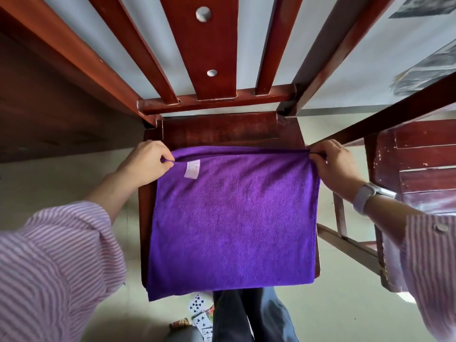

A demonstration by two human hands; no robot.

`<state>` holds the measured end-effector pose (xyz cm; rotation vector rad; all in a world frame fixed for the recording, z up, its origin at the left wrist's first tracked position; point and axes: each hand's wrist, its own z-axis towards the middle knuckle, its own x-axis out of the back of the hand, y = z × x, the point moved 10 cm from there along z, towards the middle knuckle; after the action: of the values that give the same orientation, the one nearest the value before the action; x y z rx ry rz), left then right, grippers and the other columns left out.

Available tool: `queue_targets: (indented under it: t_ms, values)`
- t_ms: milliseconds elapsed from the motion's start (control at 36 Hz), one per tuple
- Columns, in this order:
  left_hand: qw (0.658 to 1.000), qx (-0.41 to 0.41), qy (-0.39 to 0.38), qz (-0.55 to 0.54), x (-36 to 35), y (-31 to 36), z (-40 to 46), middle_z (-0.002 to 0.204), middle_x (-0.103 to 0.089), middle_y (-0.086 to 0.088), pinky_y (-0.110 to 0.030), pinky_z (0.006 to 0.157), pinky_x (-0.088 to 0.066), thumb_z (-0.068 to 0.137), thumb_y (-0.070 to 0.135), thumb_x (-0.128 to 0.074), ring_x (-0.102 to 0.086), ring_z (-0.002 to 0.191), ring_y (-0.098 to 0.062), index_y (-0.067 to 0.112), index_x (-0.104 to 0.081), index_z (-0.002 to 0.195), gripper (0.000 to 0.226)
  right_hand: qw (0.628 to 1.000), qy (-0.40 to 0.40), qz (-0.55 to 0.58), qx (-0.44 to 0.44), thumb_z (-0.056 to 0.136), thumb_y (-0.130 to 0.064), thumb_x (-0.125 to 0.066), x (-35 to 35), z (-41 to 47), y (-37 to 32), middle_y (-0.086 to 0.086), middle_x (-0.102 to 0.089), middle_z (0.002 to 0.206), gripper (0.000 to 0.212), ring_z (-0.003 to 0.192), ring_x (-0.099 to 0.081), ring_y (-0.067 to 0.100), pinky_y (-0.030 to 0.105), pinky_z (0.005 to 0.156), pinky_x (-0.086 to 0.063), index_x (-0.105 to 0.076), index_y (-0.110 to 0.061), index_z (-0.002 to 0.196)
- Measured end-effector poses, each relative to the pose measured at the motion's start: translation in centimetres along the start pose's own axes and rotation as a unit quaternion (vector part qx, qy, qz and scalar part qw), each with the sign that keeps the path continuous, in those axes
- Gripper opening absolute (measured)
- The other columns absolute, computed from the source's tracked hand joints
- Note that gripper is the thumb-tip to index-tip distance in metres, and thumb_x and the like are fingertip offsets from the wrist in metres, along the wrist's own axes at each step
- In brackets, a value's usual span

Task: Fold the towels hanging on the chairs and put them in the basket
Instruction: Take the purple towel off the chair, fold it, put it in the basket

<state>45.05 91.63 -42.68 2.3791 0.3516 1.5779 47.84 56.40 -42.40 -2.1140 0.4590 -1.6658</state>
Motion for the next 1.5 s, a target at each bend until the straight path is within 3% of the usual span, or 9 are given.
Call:
queue_targets:
  t_ms: [139,250,472,722,944,1139,1194,1361,1500]
  values:
    - [0.997,-0.009,0.063,-0.049,4.2,1.2,-3.3,0.088,-0.054,0.003,-0.029,0.075,-0.039,0.076,0.009,-0.071,-0.052,0.086,-0.018,0.006,-0.074,0.084,0.009,0.999,0.023,0.035,-0.015,0.083,-0.005,-0.059,3.5,-2.2,-1.4,0.019,-0.061,0.092,0.009,0.081,-0.058,0.034,0.038,0.077,-0.047,-0.064,0.002,0.085]
    - [0.986,0.014,0.094,-0.136,8.1,2.0,-6.6,0.081,-0.053,0.017,-0.012,0.067,-0.038,0.074,0.006,-0.072,-0.052,0.072,-0.001,0.008,-0.074,0.083,0.01,0.997,0.048,0.065,-0.006,0.083,-0.001,-0.059,7.5,-5.3,-3.6,0.017,-0.062,0.091,0.007,0.077,-0.057,0.025,0.025,0.075,-0.042,-0.063,0.005,0.085]
    - [0.914,0.081,0.137,-0.373,14.4,4.7,-15.6,0.086,-0.058,0.009,0.0,0.066,-0.039,0.075,-0.004,-0.068,-0.055,0.069,0.015,0.008,-0.068,0.093,0.022,0.986,0.116,0.112,-0.051,0.083,-0.001,-0.06,15.8,-12.5,-6.5,0.016,-0.059,0.086,0.006,0.075,-0.052,0.019,0.01,0.066,-0.034,-0.063,0.004,0.084]
    - [0.938,-0.035,0.202,-0.278,24.7,9.6,-22.1,0.082,-0.064,0.022,-0.001,0.068,-0.04,0.069,-0.003,-0.074,-0.057,0.072,0.011,0.031,-0.063,0.068,0.036,0.983,0.156,0.09,0.044,0.079,0.003,-0.063,26.9,-16.6,-13.2,0.009,-0.057,0.078,0.003,0.073,-0.052,0.019,-0.004,0.071,-0.032,-0.061,0.003,0.081]
    - [0.915,-0.147,0.334,-0.173,37.1,15.3,-26.2,0.084,-0.059,0.039,-0.002,0.074,-0.039,0.067,0.0,-0.077,-0.056,0.075,0.013,0.008,-0.07,0.07,0.011,0.969,0.211,0.03,0.123,0.077,-0.005,-0.069,39.3,-17.5,-19.4,0.012,-0.059,0.077,0.006,0.072,-0.055,0.023,0.018,0.067,-0.035,-0.063,-0.002,0.077]
    - [0.887,-0.142,0.397,-0.19,44.6,17.1,-27.5,0.074,-0.066,0.023,-0.005,0.066,-0.037,0.068,0.011,-0.078,-0.057,0.071,0.005,0.031,-0.061,0.067,0.026,0.945,0.235,-0.058,0.221,0.081,-0.002,-0.057,46.5,-18.6,-25.4,0.016,-0.058,0.087,0.006,0.084,-0.055,0.027,0.028,0.078,-0.036,-0.06,0.001,0.086]
    - [0.896,-0.131,0.38,-0.188,45.2,17.4,-27.0,0.073,-0.07,0.009,-0.005,0.062,-0.035,0.069,0.011,-0.077,-0.056,0.07,-0.004,0.038,-0.058,0.065,0.034,0.945,0.214,-0.084,0.234,0.083,0.004,-0.057,47.0,-18.4,-25.9,0.018,-0.057,0.091,0.009,0.086,-0.057,0.032,0.028,0.079,-0.038,-0.06,0.003,0.091]
    - [0.905,-0.125,0.353,-0.201,46.7,17.8,-26.4,0.071,-0.062,0.034,-0.013,0.065,-0.041,0.073,0.016,-0.075,-0.059,0.068,-0.013,0.058,-0.061,0.062,0.045,0.943,0.257,-0.036,0.209,0.082,0.003,-0.06,50.0,-19.0,-25.8,0.015,-0.064,0.09,0.008,0.087,-0.056,0.023,0.012,0.078,-0.03,-0.064,0.001,0.088]
    - [0.904,-0.148,0.333,-0.224,47.7,18.6,-26.3,0.07,-0.062,0.037,-0.01,0.07,-0.043,0.075,0.012,-0.072,-0.059,0.068,-0.003,0.059,-0.062,0.065,0.049,0.943,0.271,-0.007,0.192,0.081,0.002,-0.061,51.2,-19.5,-25.7,0.016,-0.065,0.09,0.007,0.087,-0.057,0.023,0.017,0.078,-0.034,-0.065,0.002,0.087]
